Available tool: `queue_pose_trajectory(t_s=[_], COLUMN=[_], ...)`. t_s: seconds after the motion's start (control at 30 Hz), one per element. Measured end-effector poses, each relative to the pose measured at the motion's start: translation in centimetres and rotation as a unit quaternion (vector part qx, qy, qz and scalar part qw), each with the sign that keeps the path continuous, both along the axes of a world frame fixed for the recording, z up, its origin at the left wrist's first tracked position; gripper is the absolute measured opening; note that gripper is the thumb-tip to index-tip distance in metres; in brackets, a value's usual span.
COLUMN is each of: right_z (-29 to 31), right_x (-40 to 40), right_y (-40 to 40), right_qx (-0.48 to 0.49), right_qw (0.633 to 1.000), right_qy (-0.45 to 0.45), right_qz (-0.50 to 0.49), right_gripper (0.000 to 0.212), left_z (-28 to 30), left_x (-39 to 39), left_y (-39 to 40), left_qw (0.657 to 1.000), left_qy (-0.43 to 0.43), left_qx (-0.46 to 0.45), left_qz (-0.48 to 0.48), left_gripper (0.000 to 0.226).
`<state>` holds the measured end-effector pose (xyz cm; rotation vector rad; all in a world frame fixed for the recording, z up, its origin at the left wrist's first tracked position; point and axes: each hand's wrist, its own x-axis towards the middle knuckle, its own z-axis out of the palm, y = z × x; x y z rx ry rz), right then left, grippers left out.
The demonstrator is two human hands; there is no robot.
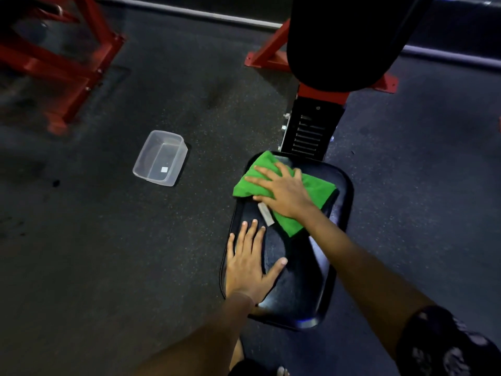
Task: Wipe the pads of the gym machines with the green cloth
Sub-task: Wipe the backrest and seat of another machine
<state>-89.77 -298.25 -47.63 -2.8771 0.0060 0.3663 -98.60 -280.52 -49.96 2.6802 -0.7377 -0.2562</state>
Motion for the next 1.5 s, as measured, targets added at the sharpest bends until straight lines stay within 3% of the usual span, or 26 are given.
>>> queue_pose_trajectory(t_s=[0.13,0.17,0.3,0.33,0.4,0.5,0.6,0.67,0.77,0.83,0.87,0.97,1.03,1.17,1.27,1.37,1.43,1.5], right_z=[-0.2,0.0,0.4,0.4,-0.1,-0.7,-0.7,-0.4,-0.1,-0.3,-0.2,-0.4,-0.1,0.1,-0.2,-1.0,-0.8,-0.3], right_x=[1.0,1.2,1.0,1.1,1.2,0.8,0.4,-0.2,-2.5,-4.6,-5.3,-5.3,-4.6,-7.8,-10.5,-8.8,-7.1,-6.8], right_y=[0.2,1.2,1.5,0.4,-1.6,-3.5,-3.8,-3.1,-2.3,-3.1,-3.8,-4.5,-2.9,0.9,-1.2,-4.7,-4.1,-1.7], right_qx=[0.003,0.003,-0.009,-0.01,-0.008,0.02,0.013,0.011,-0.007,-0.03,-0.032,0.008,0.003,0.001,0.029,0.015,-0.006,-0.013], right_qw=[0.975,0.975,0.998,0.998,0.986,0.925,0.879,0.888,0.956,0.979,0.979,0.937,0.932,0.988,0.997,0.989,0.973,0.968], right_qy=[0.003,0.002,-0.001,0.0,-0.001,-0.008,0.001,0.003,0.005,-0.007,-0.011,-0.007,0.001,-0.02,-0.045,-0.041,-0.031,-0.026], right_qz=[-0.223,-0.222,-0.06,-0.067,-0.168,-0.379,-0.477,-0.459,-0.293,-0.2,-0.203,-0.348,-0.362,-0.155,-0.049,-0.141,-0.229,-0.249], right_gripper=[0.055,0.055,0.055,0.055,0.055,0.055,0.056,0.059,0.061,0.059,0.058,0.057,0.057,0.055,0.059,0.055,0.054,0.055], left_z=[0.0,0.0,0.1,0.1,0.2,0.3,0.4,0.5,0.5,0.5,0.6,0.9,0.9,0.7,0.7,0.7,0.7,0.6], left_x=[0.1,0.1,0.3,0.3,0.0,-0.1,0.1,0.0,0.0,0.0,0.0,0.0,0.0,-0.1,-0.1,-0.2,-0.2,-0.2], left_y=[0.0,-0.1,-0.1,-0.1,-0.1,-0.1,-0.1,-0.1,-0.1,0.0,0.0,0.0,0.0,0.0,0.0,0.1,0.1,0.2], left_qw=[1.0,1.0,1.0,1.0,1.0,1.0,1.0,1.0,1.0,1.0,1.0,1.0,1.0,1.0,1.0,1.0,0.999,1.0], left_qy=[-0.001,0.001,-0.004,-0.004,-0.004,-0.001,-0.001,0.002,0.007,0.008,0.008,0.016,0.018,0.014,0.013,0.015,0.016,0.013], left_qx=[-0.006,-0.009,-0.004,-0.003,-0.012,-0.022,-0.027,-0.024,-0.019,-0.013,-0.011,-0.006,-0.005,-0.015,-0.021,-0.024,-0.028,-0.027], left_qz=[0.001,0.002,0.003,0.002,0.004,0.006,0.004,0.002,0.003,0.003,0.003,0.002,0.003,0.002,0.007,0.005,0.004,0.007], left_gripper=[0.082,0.083,0.083,0.083,0.084,0.086,0.088,0.089,0.092,0.095,0.095,0.098,0.099,0.099,0.1,0.099,0.099,0.099])
